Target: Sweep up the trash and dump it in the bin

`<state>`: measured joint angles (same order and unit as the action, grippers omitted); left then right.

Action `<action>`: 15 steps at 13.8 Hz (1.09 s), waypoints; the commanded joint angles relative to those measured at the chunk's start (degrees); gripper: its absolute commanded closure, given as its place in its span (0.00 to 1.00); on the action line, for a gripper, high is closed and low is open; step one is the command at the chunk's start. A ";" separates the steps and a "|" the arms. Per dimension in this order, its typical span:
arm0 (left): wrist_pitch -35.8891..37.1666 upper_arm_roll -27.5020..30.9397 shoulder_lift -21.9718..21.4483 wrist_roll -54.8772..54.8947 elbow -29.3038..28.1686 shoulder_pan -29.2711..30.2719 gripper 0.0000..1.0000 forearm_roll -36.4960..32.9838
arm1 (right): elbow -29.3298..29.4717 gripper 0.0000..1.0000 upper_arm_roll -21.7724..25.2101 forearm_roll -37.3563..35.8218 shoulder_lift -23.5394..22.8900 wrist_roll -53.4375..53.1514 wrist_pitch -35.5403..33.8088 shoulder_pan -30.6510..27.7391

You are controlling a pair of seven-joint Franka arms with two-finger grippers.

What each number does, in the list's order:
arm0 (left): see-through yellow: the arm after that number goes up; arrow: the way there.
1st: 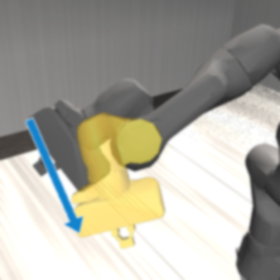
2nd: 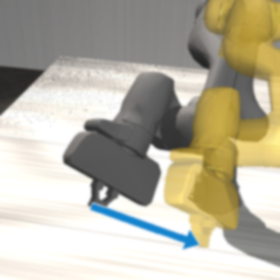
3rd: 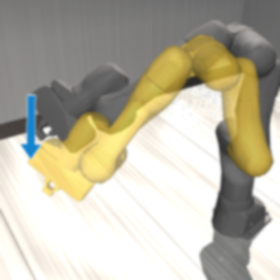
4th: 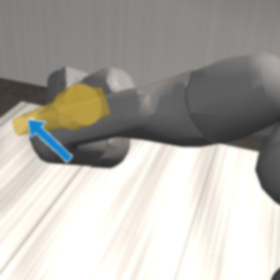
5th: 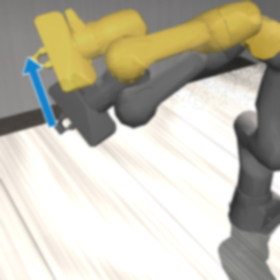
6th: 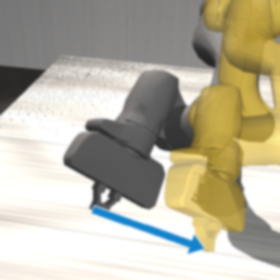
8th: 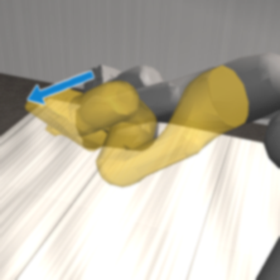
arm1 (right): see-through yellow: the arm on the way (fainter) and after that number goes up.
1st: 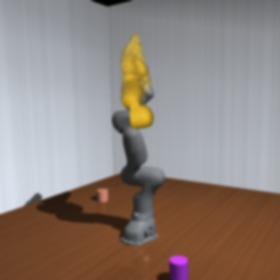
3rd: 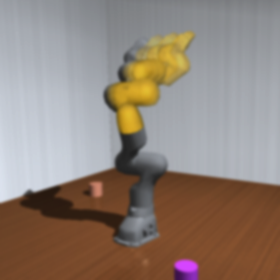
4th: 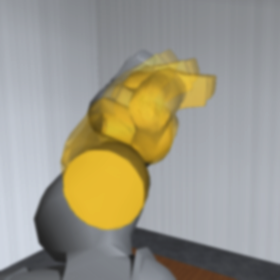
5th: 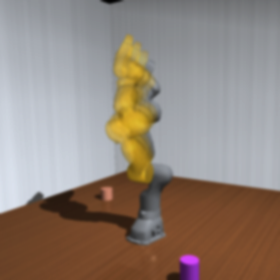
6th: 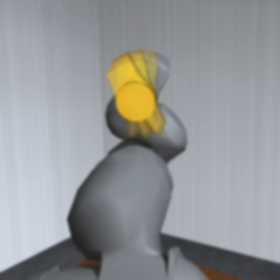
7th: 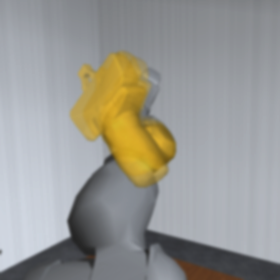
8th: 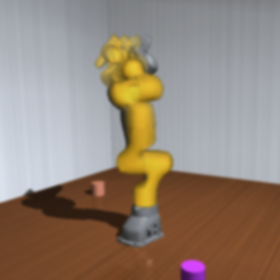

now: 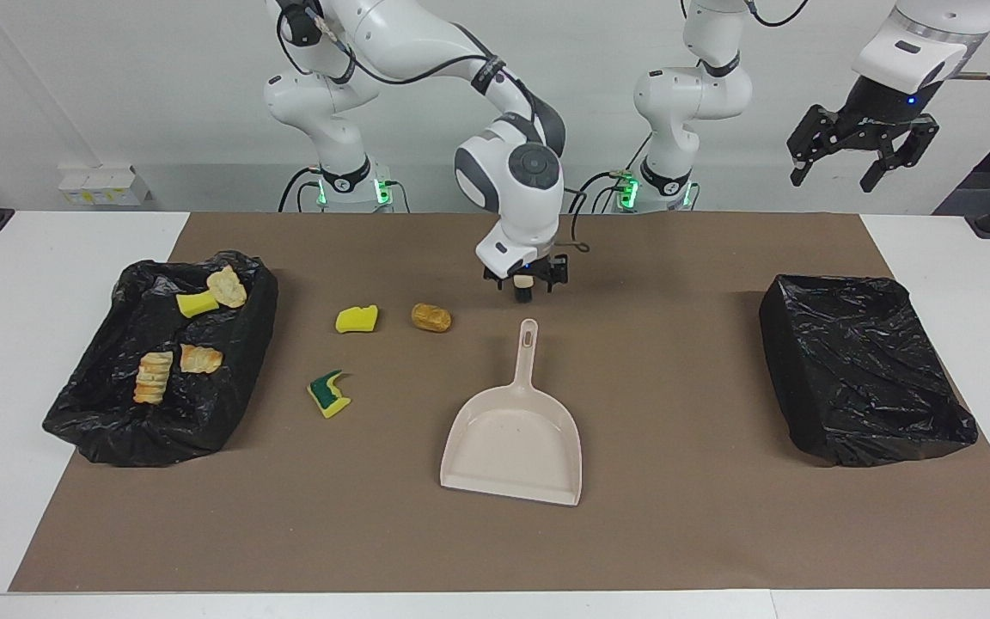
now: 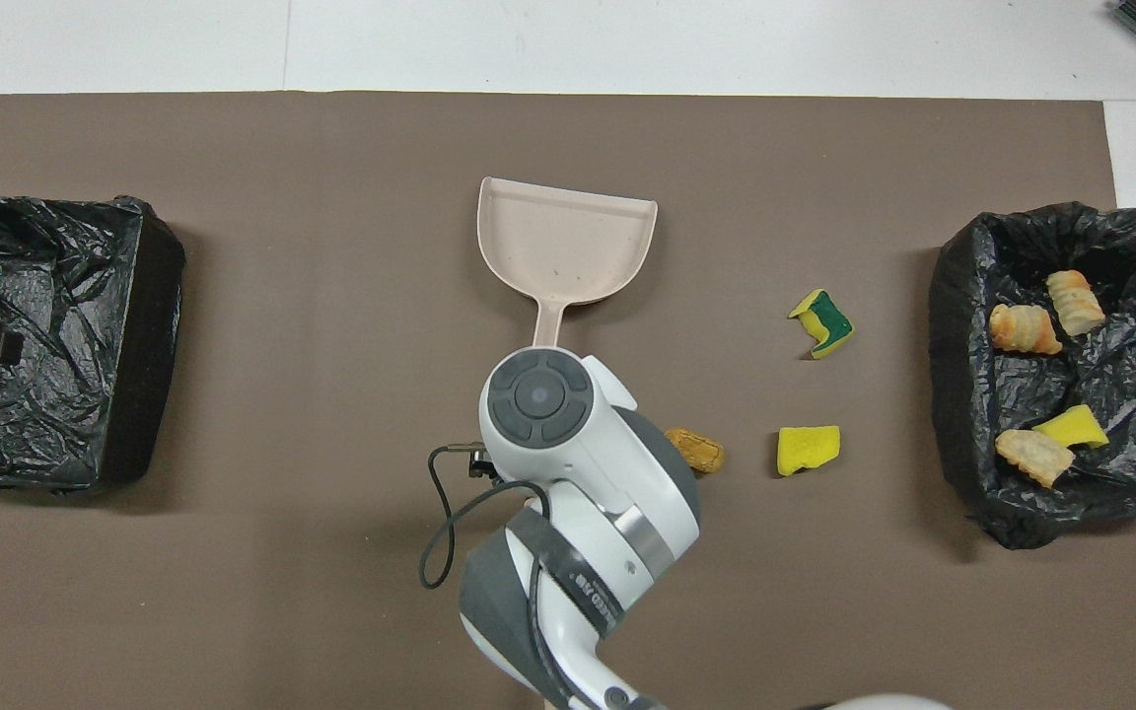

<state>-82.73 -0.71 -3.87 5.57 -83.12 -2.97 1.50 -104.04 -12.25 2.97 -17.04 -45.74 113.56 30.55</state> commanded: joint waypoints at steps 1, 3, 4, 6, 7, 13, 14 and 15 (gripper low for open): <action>-1.55 -0.52 1.05 0.41 0.51 0.16 0.00 -0.27 | -10.81 0.00 0.12 2.55 7.88 -2.94 1.23 3.27; -5.23 -1.40 3.16 0.32 0.51 -0.36 0.00 -1.32 | -15.21 0.00 -0.23 5.88 10.69 -3.12 1.32 4.77; -6.99 -1.93 4.30 0.32 0.51 -2.02 0.00 -1.67 | -17.58 0.00 -0.23 7.38 12.19 -3.04 1.66 5.91; -12.59 -2.11 7.11 0.32 0.51 -3.53 0.00 -2.47 | -22.50 0.00 -0.23 10.46 14.74 -2.77 4.20 8.11; -14.80 -2.19 8.69 0.23 0.51 -5.80 0.00 -2.90 | -24.70 0.00 -0.23 11.17 15.36 -3.03 5.78 9.51; -27.73 -2.37 17.12 -16.25 -3.36 -19.78 0.00 -4.84 | -27.98 0.31 -0.23 12.85 15.46 -4.53 8.96 11.72; -28.88 -2.28 19.23 -18.73 -3.36 -22.23 0.00 -5.36 | -27.97 0.31 -0.23 12.85 15.54 -4.53 8.18 11.72; -31.32 -2.20 22.03 -21.88 -3.36 -25.13 0.00 -5.54 | -27.97 0.31 -0.23 12.93 15.89 -4.53 7.21 11.64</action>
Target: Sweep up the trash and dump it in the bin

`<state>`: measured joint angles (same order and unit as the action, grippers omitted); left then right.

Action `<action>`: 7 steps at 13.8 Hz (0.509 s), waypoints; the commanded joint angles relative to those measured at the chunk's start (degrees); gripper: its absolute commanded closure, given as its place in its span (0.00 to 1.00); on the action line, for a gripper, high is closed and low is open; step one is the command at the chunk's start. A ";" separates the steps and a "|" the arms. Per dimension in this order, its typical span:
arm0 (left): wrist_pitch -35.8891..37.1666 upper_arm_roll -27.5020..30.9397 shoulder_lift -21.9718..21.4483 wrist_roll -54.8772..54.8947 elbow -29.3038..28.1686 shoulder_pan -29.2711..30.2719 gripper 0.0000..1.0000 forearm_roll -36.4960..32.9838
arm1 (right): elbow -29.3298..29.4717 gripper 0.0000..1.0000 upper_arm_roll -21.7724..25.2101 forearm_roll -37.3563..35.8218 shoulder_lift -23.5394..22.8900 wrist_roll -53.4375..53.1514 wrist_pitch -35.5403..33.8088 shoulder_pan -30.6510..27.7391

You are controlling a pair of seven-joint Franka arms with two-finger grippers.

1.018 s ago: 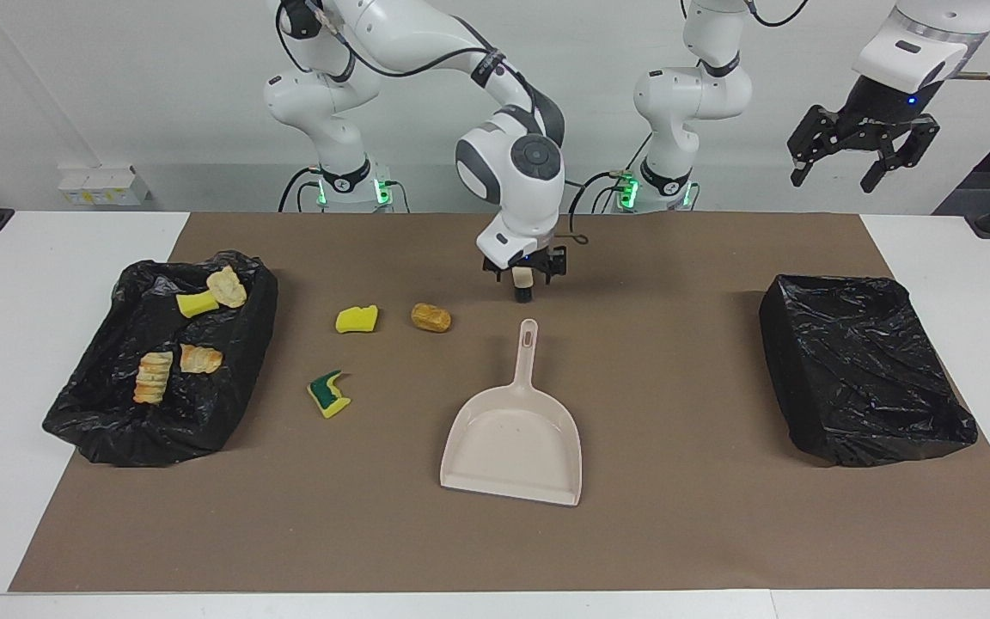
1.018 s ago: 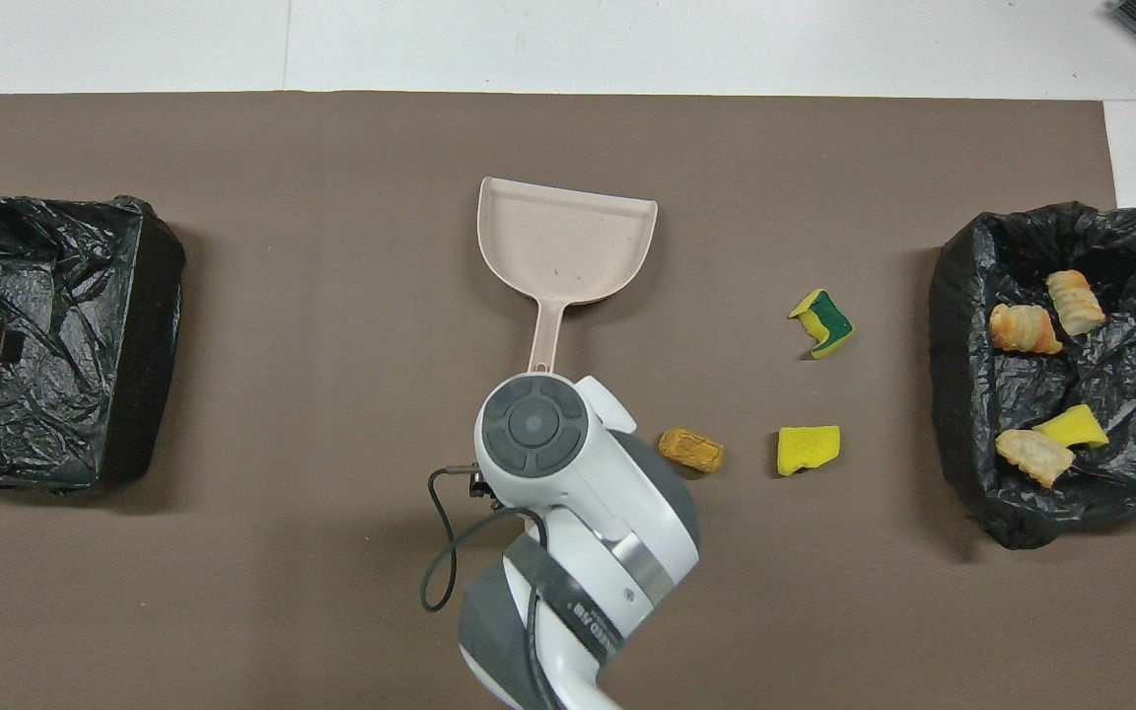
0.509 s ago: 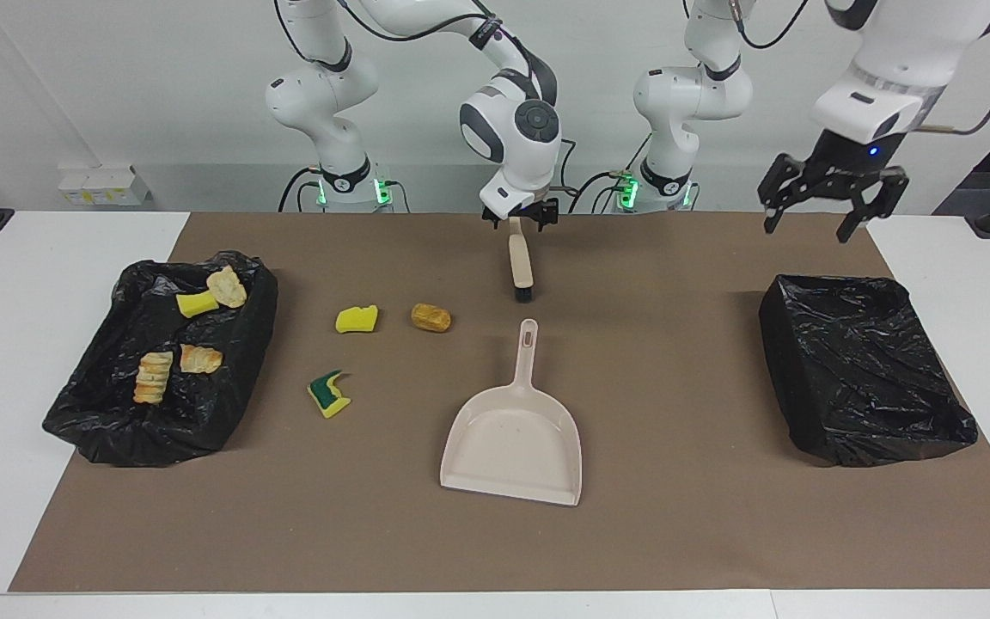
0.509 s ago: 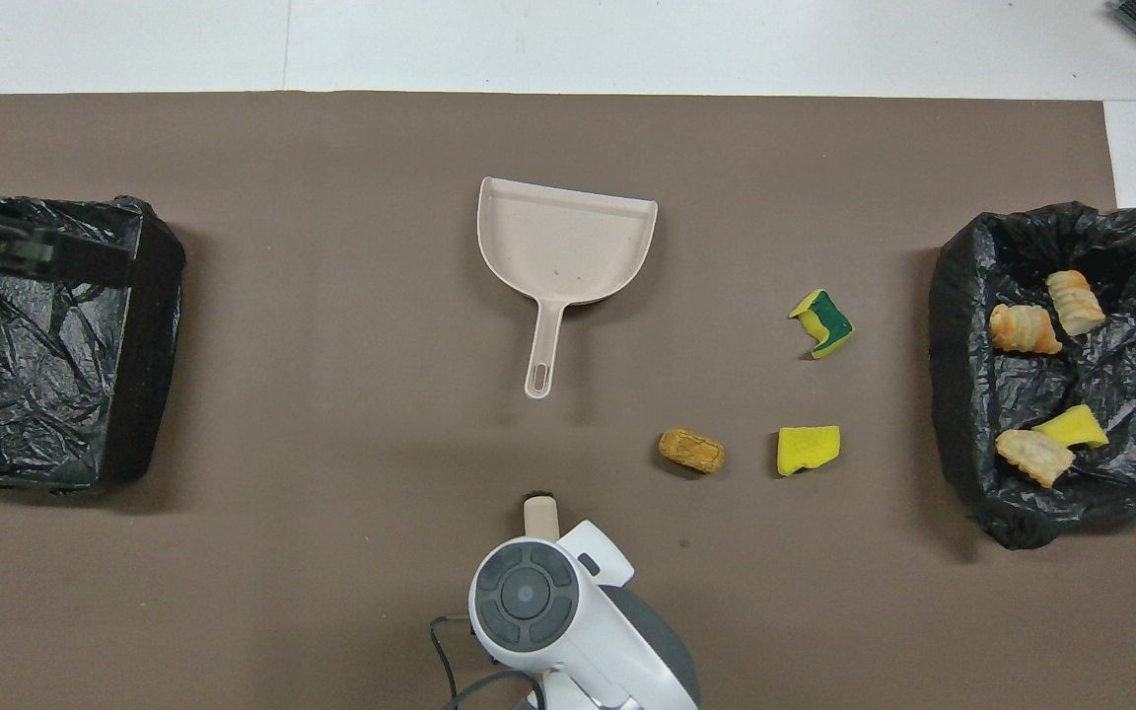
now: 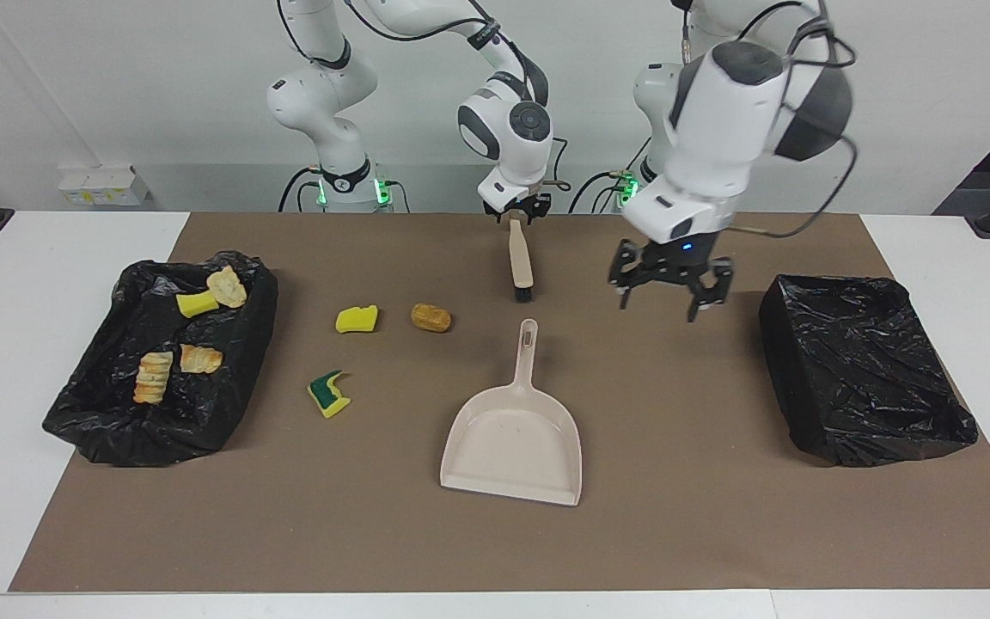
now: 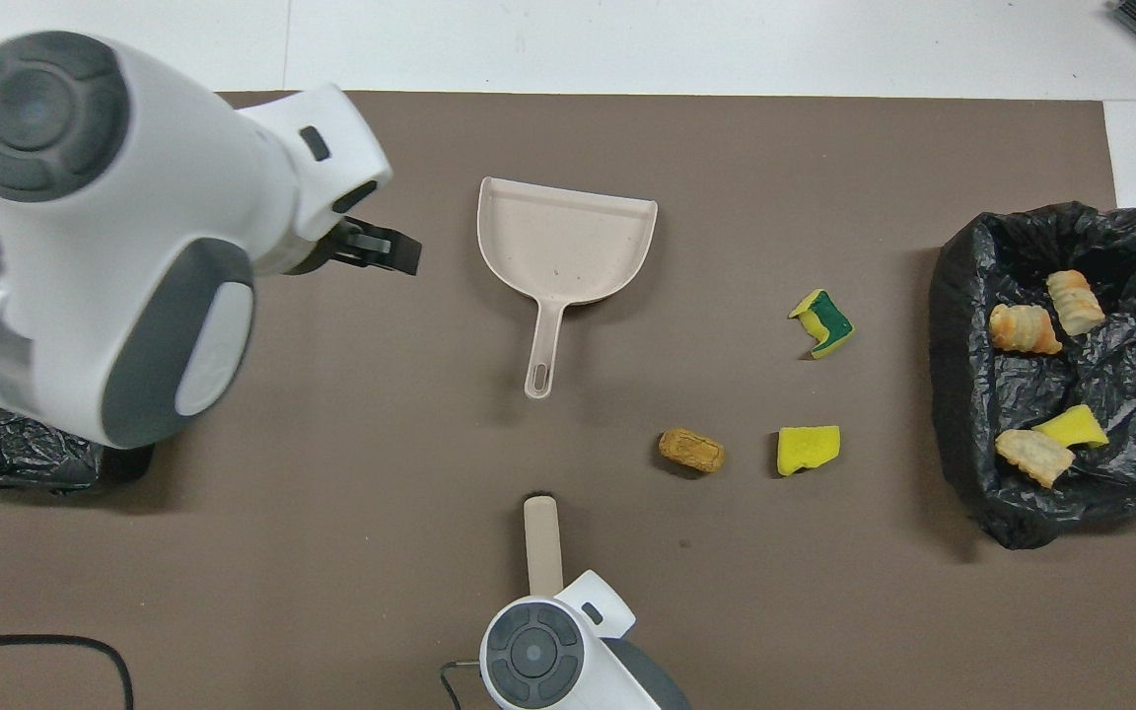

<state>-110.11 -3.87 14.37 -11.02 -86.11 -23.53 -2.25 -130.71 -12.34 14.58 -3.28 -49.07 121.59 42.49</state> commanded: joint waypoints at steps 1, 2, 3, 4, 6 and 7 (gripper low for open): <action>-6.93 0.97 6.00 -9.33 -0.55 -5.64 0.00 -1.79 | -1.30 0.34 -0.14 1.33 2.48 -1.21 -1.27 -0.56; -9.14 0.88 7.67 -11.63 -0.98 -6.70 0.00 -1.88 | -1.30 0.35 -0.14 2.55 3.01 -1.38 -1.27 -0.82; -11.42 0.97 8.47 -12.01 -1.95 -8.10 0.00 -1.79 | -1.30 0.36 -0.06 4.04 3.54 -1.04 -1.27 -0.91; -13.10 0.88 8.83 -12.53 -2.91 -8.29 0.00 -1.79 | -1.30 0.37 -0.05 4.23 3.89 -1.03 -1.27 -1.00; -14.69 0.79 8.83 -12.71 -4.59 -8.73 0.00 -1.79 | -1.30 0.41 -0.05 4.23 4.86 -0.59 -2.14 -1.44; -14.78 0.97 9.18 -12.89 -4.94 -9.51 0.00 -1.79 | -1.30 0.49 0.03 4.23 4.86 -0.42 -2.93 -1.44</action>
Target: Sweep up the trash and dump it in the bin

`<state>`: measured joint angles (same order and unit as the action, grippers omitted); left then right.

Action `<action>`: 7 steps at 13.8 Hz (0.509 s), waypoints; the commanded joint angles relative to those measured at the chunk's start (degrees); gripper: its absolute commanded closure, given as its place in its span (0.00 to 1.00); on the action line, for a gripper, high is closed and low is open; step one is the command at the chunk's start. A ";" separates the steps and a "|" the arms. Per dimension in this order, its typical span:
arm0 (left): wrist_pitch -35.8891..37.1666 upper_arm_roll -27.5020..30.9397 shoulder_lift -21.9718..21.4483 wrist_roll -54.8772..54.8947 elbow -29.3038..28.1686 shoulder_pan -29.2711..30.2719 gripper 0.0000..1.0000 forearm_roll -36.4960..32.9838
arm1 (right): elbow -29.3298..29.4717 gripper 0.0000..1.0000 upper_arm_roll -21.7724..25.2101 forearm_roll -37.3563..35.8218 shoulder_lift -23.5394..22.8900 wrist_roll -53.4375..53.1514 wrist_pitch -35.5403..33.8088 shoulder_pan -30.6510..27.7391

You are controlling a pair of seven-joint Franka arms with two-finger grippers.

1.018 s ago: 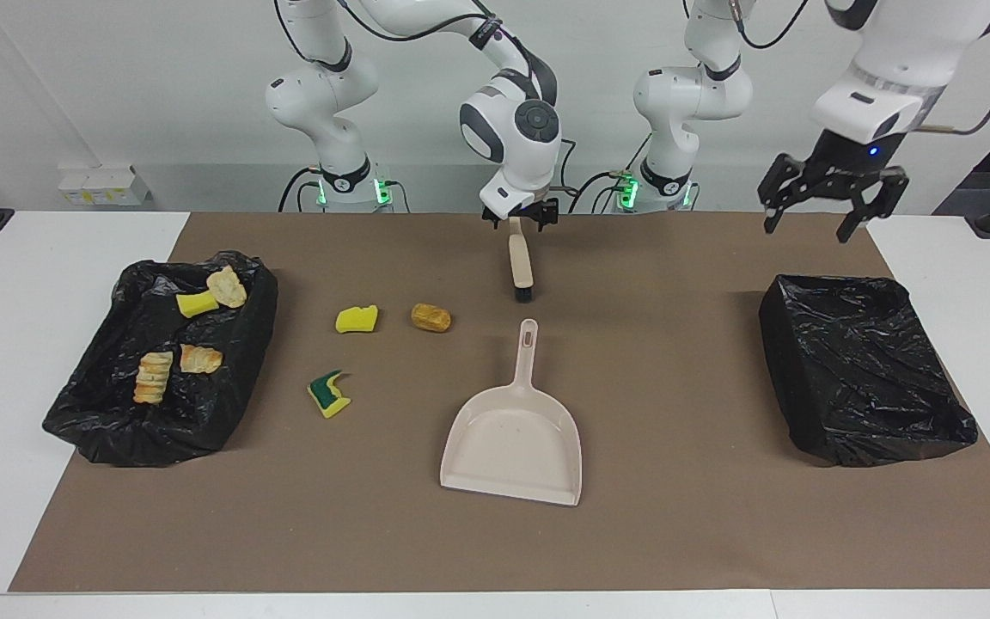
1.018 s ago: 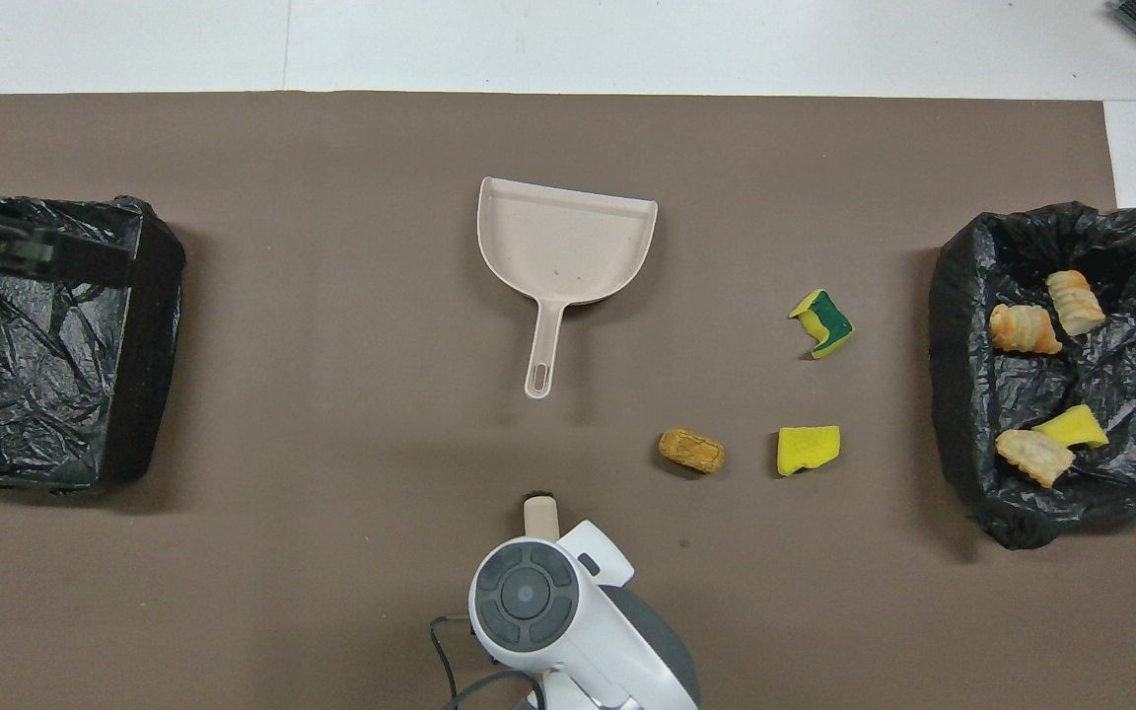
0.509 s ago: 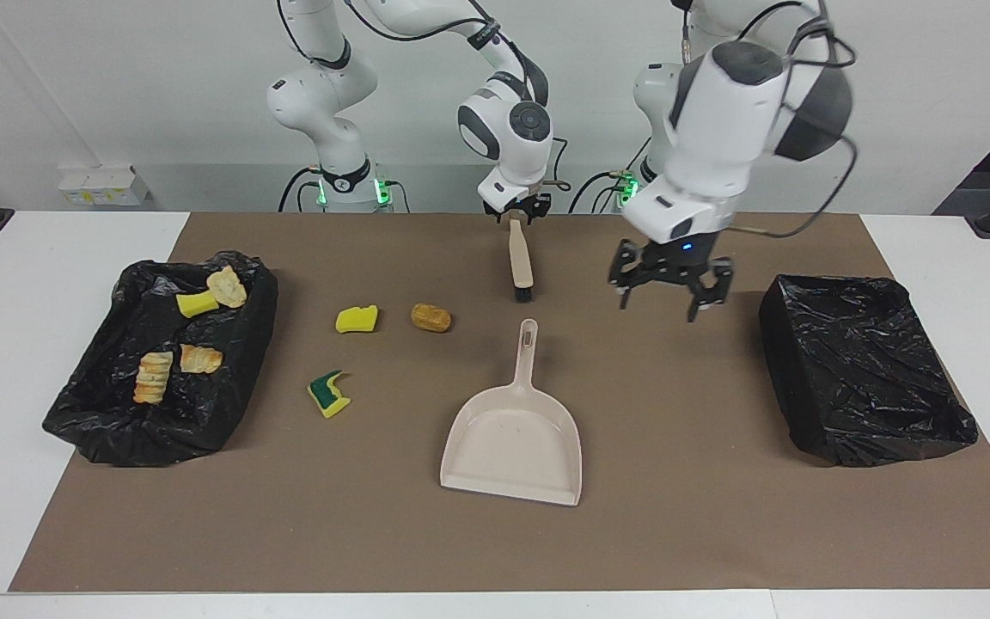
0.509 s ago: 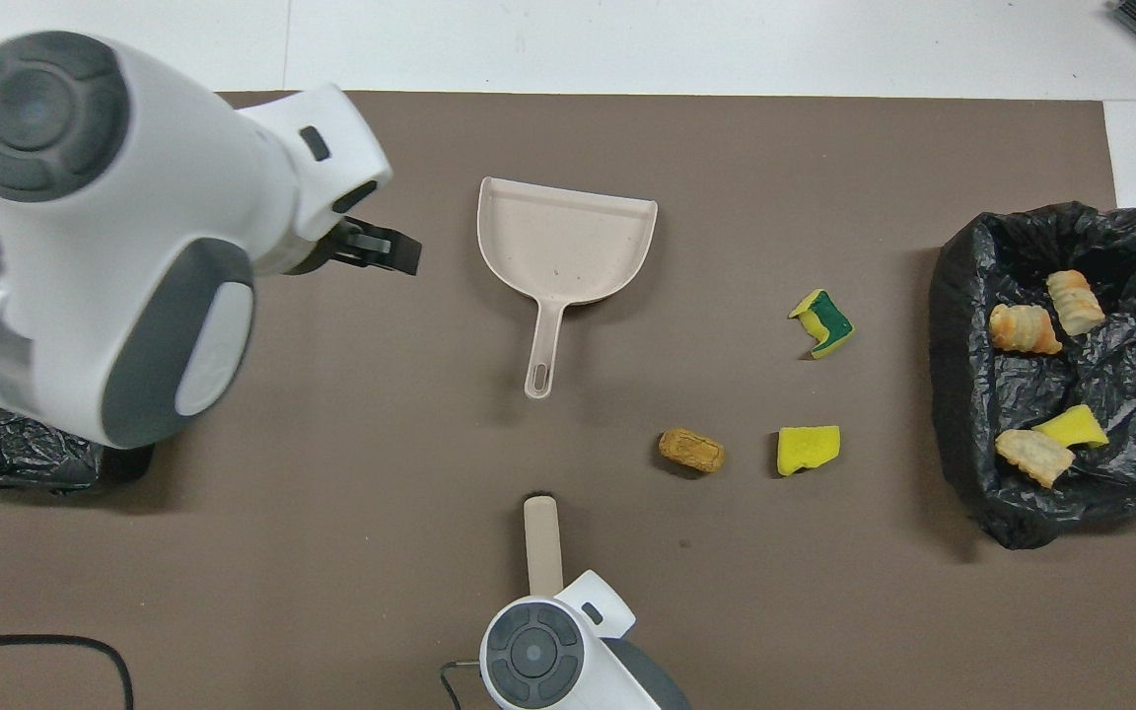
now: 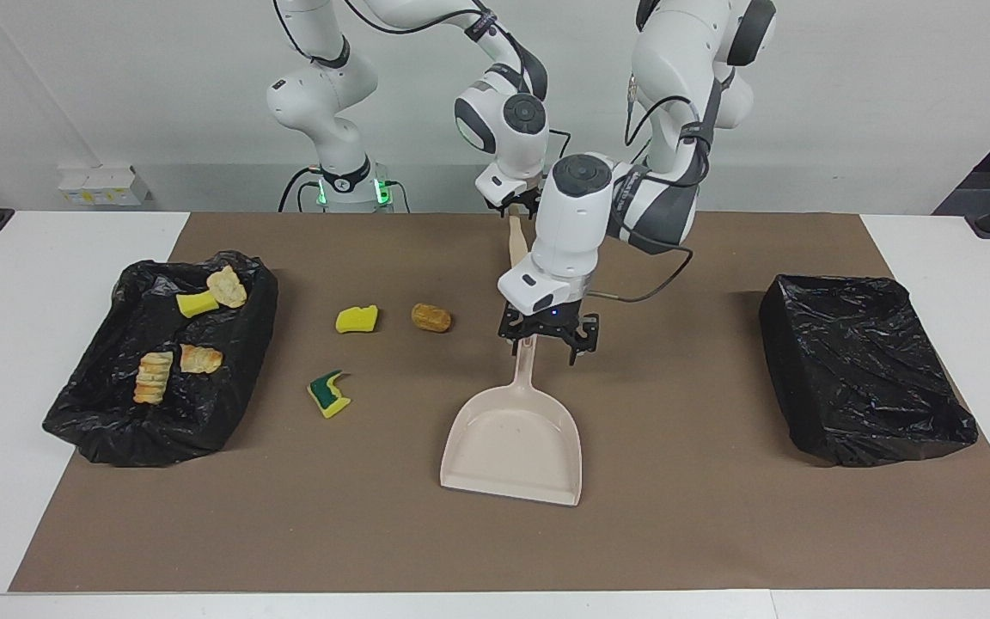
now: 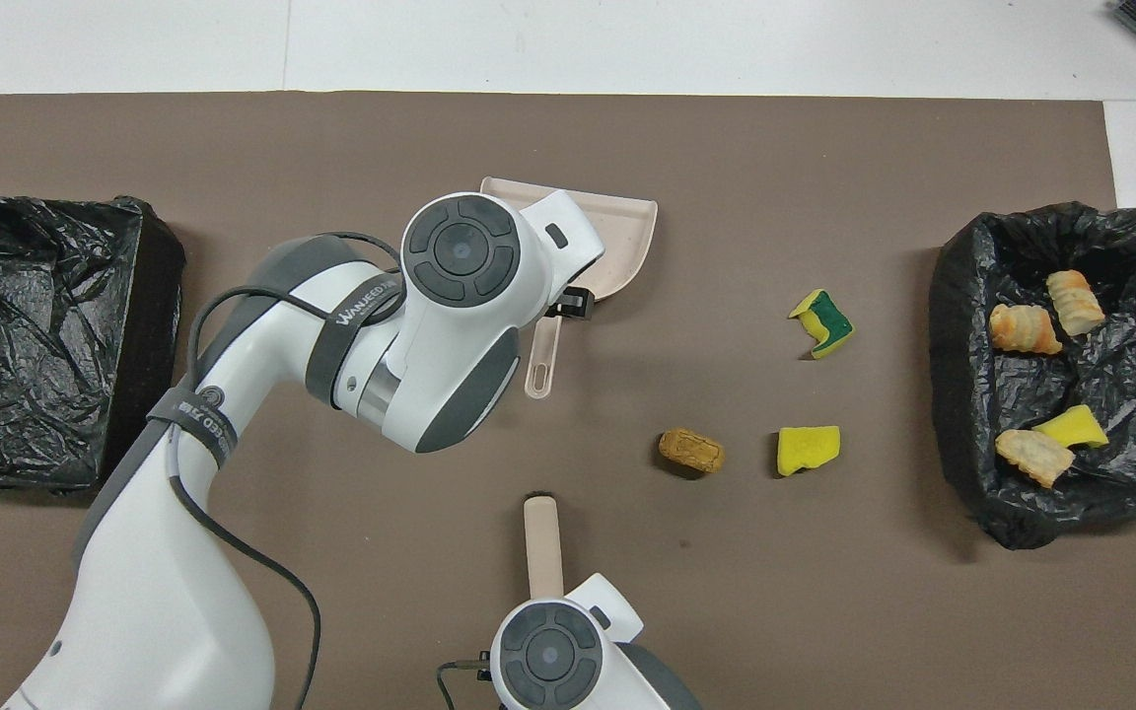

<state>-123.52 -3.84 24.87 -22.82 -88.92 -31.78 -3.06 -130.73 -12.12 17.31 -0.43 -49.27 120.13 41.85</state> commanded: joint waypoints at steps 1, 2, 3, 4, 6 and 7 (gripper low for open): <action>-1.81 1.03 0.52 -2.57 -1.96 -3.00 0.00 -0.98 | -1.54 0.56 -0.18 1.50 2.19 -0.12 -1.57 -0.80; -3.90 1.03 1.49 -3.28 -1.87 -3.20 0.00 -1.15 | -1.72 0.56 -0.18 1.50 2.36 -0.12 -1.57 -0.80; -5.05 1.03 1.67 -3.37 -2.05 -3.29 0.00 -1.42 | -1.81 0.56 -0.18 1.50 2.54 -0.12 -1.57 -0.80; -5.24 1.03 2.63 -3.37 -2.22 -3.55 0.00 -1.42 | -1.89 0.56 -0.18 1.50 2.54 -0.03 -1.57 -0.80; -6.38 0.94 3.43 -3.37 -2.22 -3.64 0.00 -1.42 | -1.98 0.54 -0.27 1.50 2.63 1.19 -1.57 -0.80; -6.38 0.94 3.43 -3.37 -2.40 -3.64 0.00 -1.42 | -2.59 0.54 -0.18 1.50 2.63 1.63 -1.48 -0.80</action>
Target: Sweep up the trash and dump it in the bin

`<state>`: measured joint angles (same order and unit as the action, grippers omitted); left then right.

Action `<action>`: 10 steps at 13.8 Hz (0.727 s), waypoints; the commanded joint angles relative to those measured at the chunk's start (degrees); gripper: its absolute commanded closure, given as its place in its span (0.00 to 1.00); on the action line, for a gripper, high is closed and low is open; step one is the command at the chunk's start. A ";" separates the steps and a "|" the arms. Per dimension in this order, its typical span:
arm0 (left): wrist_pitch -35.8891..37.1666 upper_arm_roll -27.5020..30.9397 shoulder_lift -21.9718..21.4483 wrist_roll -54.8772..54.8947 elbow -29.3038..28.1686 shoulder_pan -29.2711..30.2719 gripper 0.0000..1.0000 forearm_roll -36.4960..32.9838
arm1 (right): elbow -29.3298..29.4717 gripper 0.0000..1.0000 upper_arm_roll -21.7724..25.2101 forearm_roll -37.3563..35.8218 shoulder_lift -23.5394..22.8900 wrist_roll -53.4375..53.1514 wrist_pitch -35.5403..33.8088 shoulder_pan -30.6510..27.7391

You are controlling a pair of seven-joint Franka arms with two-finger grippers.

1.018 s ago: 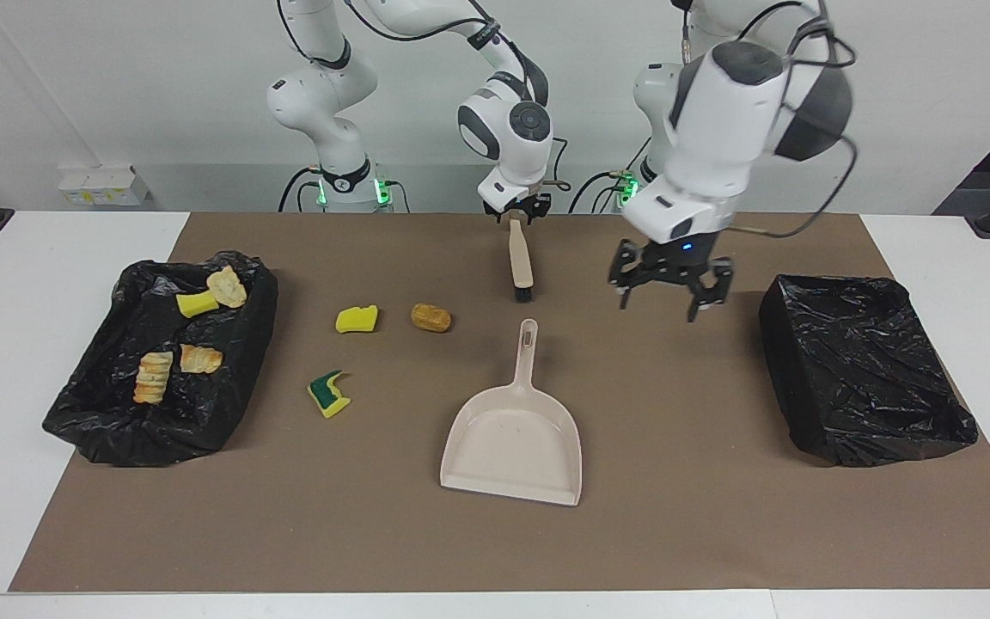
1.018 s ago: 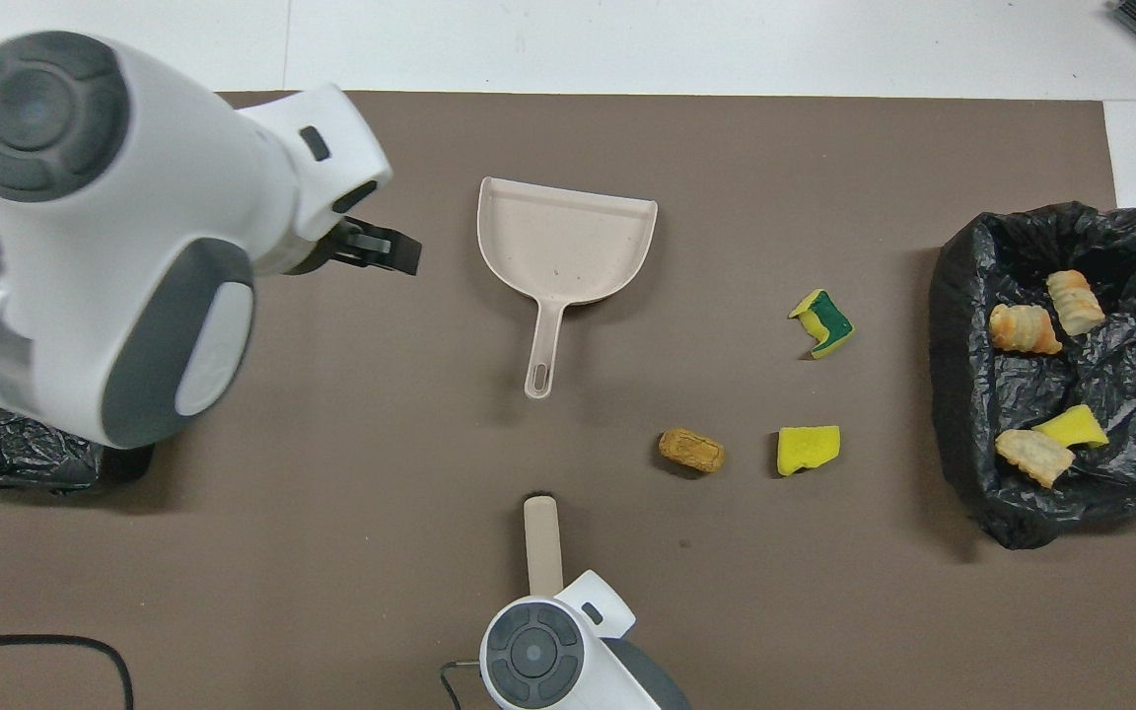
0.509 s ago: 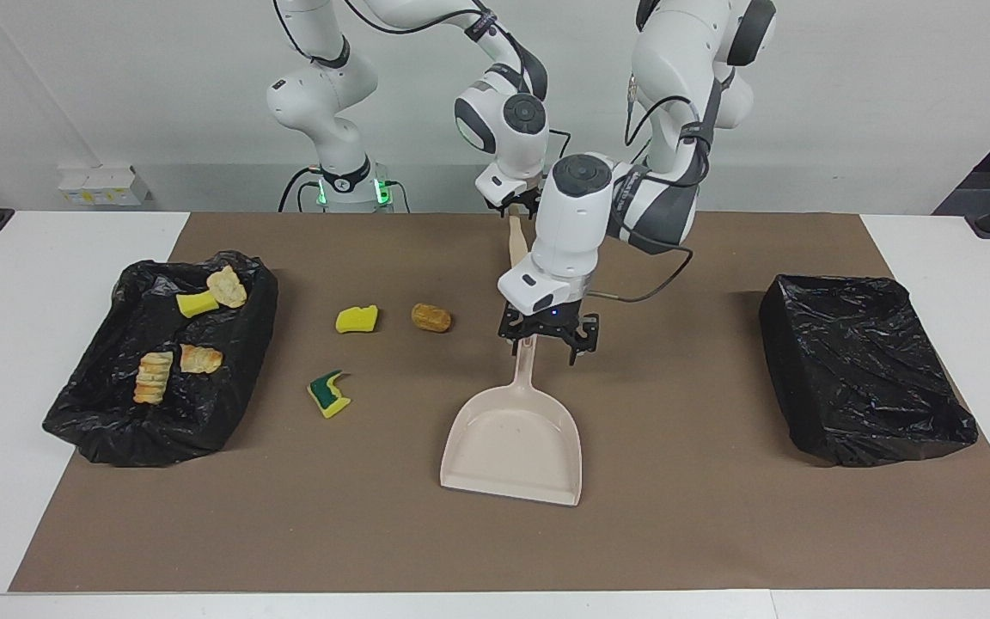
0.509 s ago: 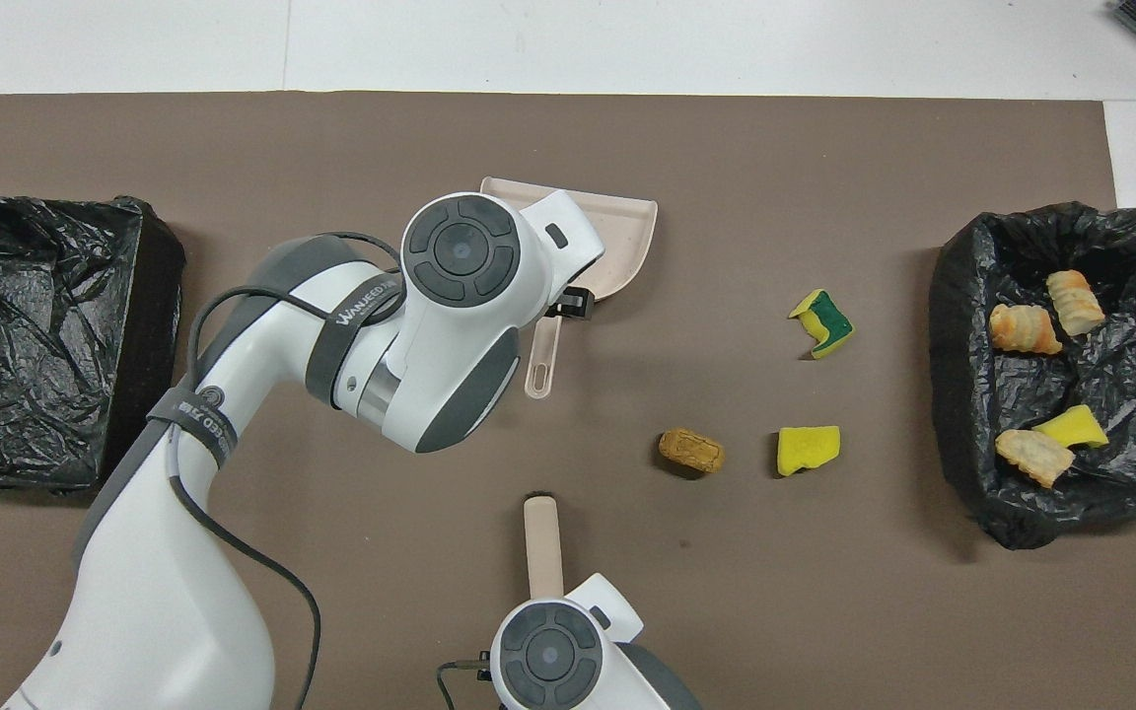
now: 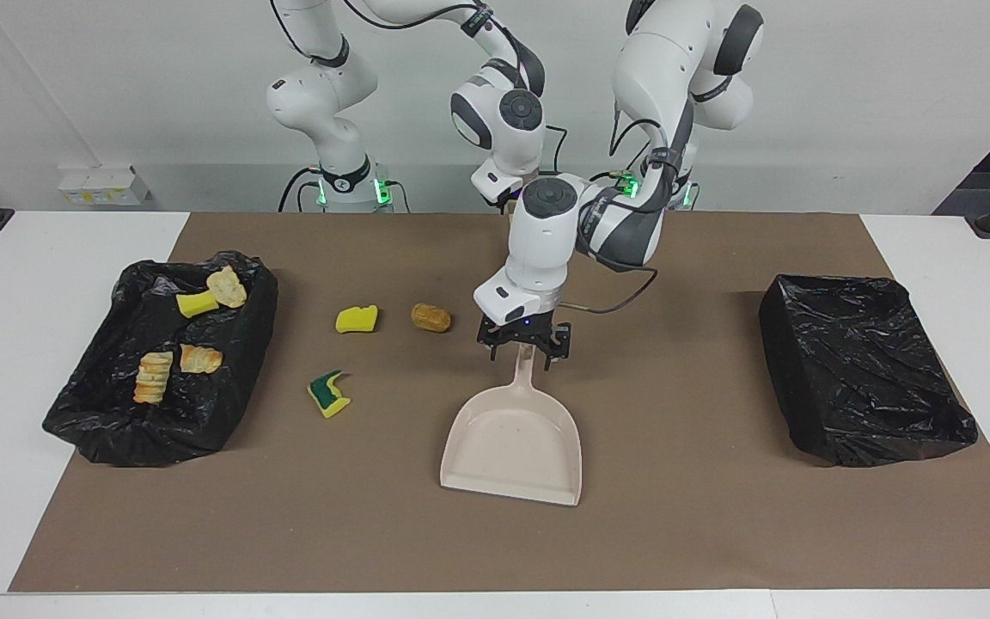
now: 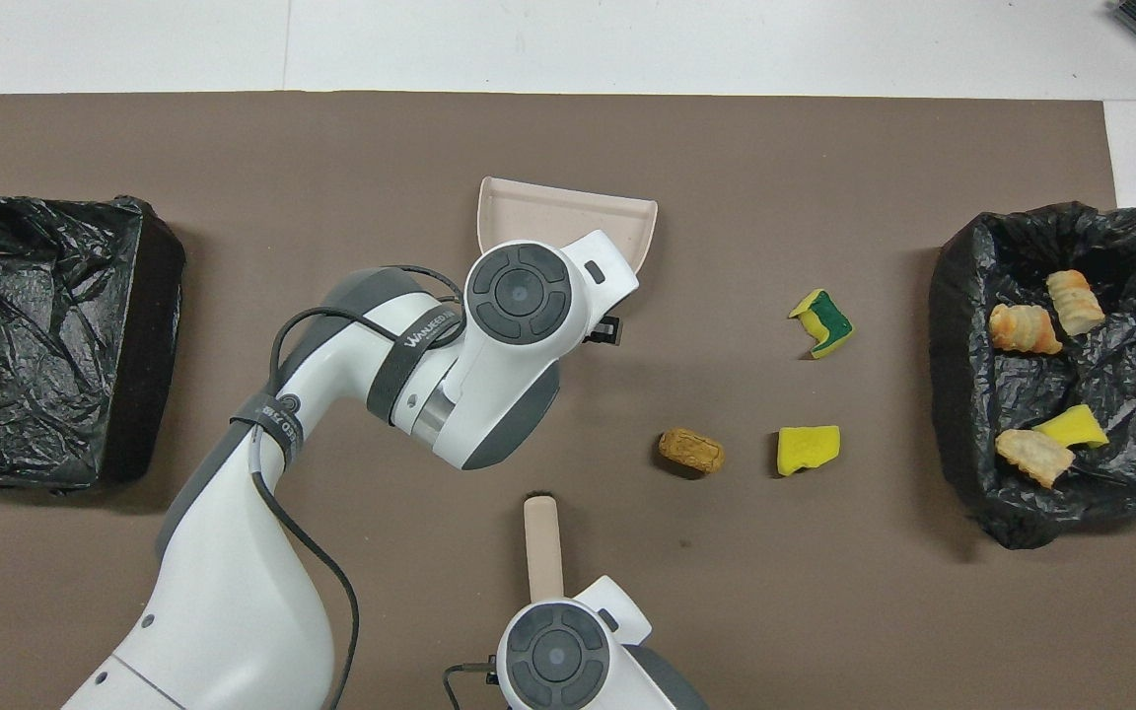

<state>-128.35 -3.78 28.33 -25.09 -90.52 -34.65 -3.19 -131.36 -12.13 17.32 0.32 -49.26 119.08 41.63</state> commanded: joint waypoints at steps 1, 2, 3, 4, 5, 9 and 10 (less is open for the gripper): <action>-1.56 0.88 -0.03 -1.10 -1.50 -0.86 0.00 -1.29 | -1.97 0.54 -0.18 1.49 1.97 1.71 -0.34 -0.59; -1.90 0.96 0.15 -1.27 -1.68 -0.94 0.00 -1.29 | -2.06 0.54 -0.18 1.49 1.88 1.88 -0.33 -0.59; -1.99 0.97 0.24 -1.28 -1.68 -1.21 0.00 -1.47 | -2.15 0.54 -0.27 1.49 1.88 1.80 -0.16 -0.41; -1.82 1.05 0.24 -1.28 -1.68 -1.12 0.00 -2.86 | -2.15 0.54 -0.27 1.49 1.88 1.88 0.10 -0.41; -1.30 1.14 0.15 -1.36 -1.76 -1.12 0.08 -3.92 | -2.15 0.54 -0.27 1.49 1.71 1.89 0.37 -0.24; -0.85 1.05 0.15 -1.19 -2.64 -1.03 0.71 -4.11 | -2.15 0.54 -0.27 1.49 1.44 2.50 0.72 0.20; -1.29 1.05 -0.02 -1.19 -3.69 -1.21 0.86 -4.11 | -2.15 0.54 -0.27 1.40 1.35 2.94 0.63 0.20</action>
<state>-128.73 -3.57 29.02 -25.28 -91.96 -34.82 -5.82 -132.09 -12.24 17.32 0.34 -48.65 119.08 41.96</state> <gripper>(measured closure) 0.405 0.542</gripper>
